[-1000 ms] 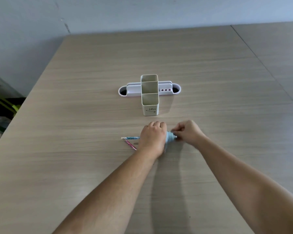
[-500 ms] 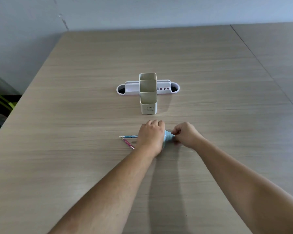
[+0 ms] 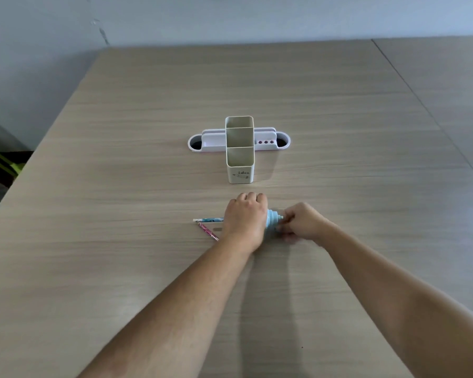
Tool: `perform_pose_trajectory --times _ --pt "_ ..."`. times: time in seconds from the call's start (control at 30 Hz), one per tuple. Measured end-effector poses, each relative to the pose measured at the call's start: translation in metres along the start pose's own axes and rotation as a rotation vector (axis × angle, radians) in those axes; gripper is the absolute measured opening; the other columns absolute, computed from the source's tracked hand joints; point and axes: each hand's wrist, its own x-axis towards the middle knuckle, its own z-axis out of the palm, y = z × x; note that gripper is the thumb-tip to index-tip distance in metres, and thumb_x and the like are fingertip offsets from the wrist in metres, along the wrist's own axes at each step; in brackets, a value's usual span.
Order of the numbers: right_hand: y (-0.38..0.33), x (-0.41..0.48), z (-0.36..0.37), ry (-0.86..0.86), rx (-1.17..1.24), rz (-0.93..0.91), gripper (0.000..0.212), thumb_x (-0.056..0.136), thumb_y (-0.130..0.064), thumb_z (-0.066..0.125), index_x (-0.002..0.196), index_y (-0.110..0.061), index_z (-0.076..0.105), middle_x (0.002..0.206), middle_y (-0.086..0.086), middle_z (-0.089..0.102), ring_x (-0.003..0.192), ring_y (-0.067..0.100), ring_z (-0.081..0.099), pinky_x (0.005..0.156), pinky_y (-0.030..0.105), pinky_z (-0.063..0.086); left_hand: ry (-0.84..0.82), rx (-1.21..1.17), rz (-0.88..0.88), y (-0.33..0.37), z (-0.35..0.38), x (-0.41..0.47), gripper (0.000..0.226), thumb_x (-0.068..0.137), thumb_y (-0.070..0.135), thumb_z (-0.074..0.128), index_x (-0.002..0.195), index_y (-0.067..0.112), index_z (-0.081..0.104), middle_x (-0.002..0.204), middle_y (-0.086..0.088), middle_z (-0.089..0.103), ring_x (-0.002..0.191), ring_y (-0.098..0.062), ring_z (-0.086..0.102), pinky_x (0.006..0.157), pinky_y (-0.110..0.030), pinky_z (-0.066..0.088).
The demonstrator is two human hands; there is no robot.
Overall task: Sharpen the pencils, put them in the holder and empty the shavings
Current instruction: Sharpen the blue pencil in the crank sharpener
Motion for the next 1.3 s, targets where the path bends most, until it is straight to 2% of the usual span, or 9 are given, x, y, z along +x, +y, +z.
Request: perform_pose_trajectory --times 0.13,0.27,0.37,0.6,0.73,0.83,1.03,1.2,1.3 --pt "-0.01 -0.02 -0.035 -0.377 0.184 -0.002 0.016 0.081 0.007 0.061 0.07 -0.004 0.065 0.053 0.002 0.067 0.044 0.006 0.06 0.046 0.015 0.051 0.006 -0.014 0.024 -0.003 0.001 -0.001 0.046 0.067 0.013 0.072 0.106 0.009 0.047 0.11 -0.01 0.059 0.101 -0.029 0.054 0.075 -0.035 0.042" --pt "-0.032 -0.004 -0.032 0.078 0.448 -0.137 0.012 0.08 0.005 0.065 0.07 -0.002 0.064 0.061 0.009 0.062 0.047 0.011 0.059 0.049 0.017 0.055 0.016 -0.053 0.035 -0.004 0.002 -0.001 0.043 0.066 0.016 0.071 0.102 0.011 0.048 0.107 -0.008 0.059 0.097 -0.028 0.054 0.072 -0.034 0.041" --pt "-0.021 0.008 -0.004 0.269 0.137 -0.127 0.017 0.08 0.002 0.066 0.067 -0.007 0.062 0.061 0.009 0.058 0.05 0.015 0.054 0.052 0.018 0.052 -0.002 -0.029 0.015 -0.001 0.0 -0.001 0.043 0.068 0.009 0.068 0.106 0.009 0.048 0.111 -0.01 0.059 0.103 -0.03 0.053 0.078 -0.037 0.043" --pt "-0.006 -0.02 -0.034 -0.386 0.285 0.021 0.017 0.082 0.006 0.059 0.07 -0.004 0.063 0.053 0.001 0.067 0.044 0.004 0.06 0.046 0.014 0.052 0.002 -0.008 0.023 -0.002 0.001 -0.001 0.044 0.067 0.011 0.07 0.105 0.01 0.047 0.11 -0.009 0.059 0.101 -0.028 0.054 0.075 -0.035 0.043" --pt "-0.03 -0.003 -0.034 0.021 0.554 -0.092 0.011 0.082 0.005 0.061 0.072 0.0 0.062 0.063 0.01 0.065 0.047 0.009 0.06 0.049 0.016 0.054 0.018 -0.028 0.032 -0.003 0.0 -0.001 0.044 0.067 0.015 0.071 0.104 0.011 0.048 0.108 -0.007 0.059 0.099 -0.028 0.054 0.072 -0.034 0.041" --pt "-0.021 0.009 -0.005 0.238 0.235 -0.09 0.013 0.08 0.005 0.064 0.069 -0.001 0.061 0.07 0.016 0.059 0.059 0.023 0.057 0.067 0.033 0.058 -0.015 -0.013 0.011 -0.001 0.0 0.0 0.049 0.067 0.014 0.075 0.108 0.011 0.048 0.113 -0.008 0.059 0.105 -0.028 0.053 0.078 -0.036 0.043" --pt "-0.002 -0.028 -0.027 -0.342 0.392 0.015 0.02 0.083 0.004 0.061 0.065 -0.005 0.063 0.056 0.006 0.065 0.045 0.008 0.059 0.047 0.016 0.052 -0.013 0.008 0.009 0.0 0.0 -0.001 0.049 0.066 0.012 0.074 0.107 0.011 0.047 0.111 -0.008 0.059 0.103 -0.029 0.054 0.077 -0.036 0.043" --pt "-0.029 0.001 -0.019 0.214 0.385 -0.135 0.008 0.076 0.009 0.067 0.073 0.002 0.065 0.07 0.013 0.064 0.059 0.019 0.063 0.063 0.025 0.06 -0.006 -0.014 0.038 -0.002 -0.001 -0.003 0.048 0.066 0.014 0.073 0.107 0.011 0.048 0.11 -0.007 0.059 0.102 -0.028 0.053 0.075 -0.035 0.042" --pt "-0.01 0.002 0.003 0.168 -0.012 -0.066 0.008 0.078 0.008 0.063 0.078 0.001 0.066 0.065 0.009 0.058 0.055 0.021 0.057 0.056 0.022 0.055 -0.008 -0.003 0.006 0.001 -0.001 0.0 0.042 0.071 0.006 0.066 0.108 0.01 0.048 0.114 -0.009 0.058 0.106 -0.029 0.053 0.079 -0.037 0.043"
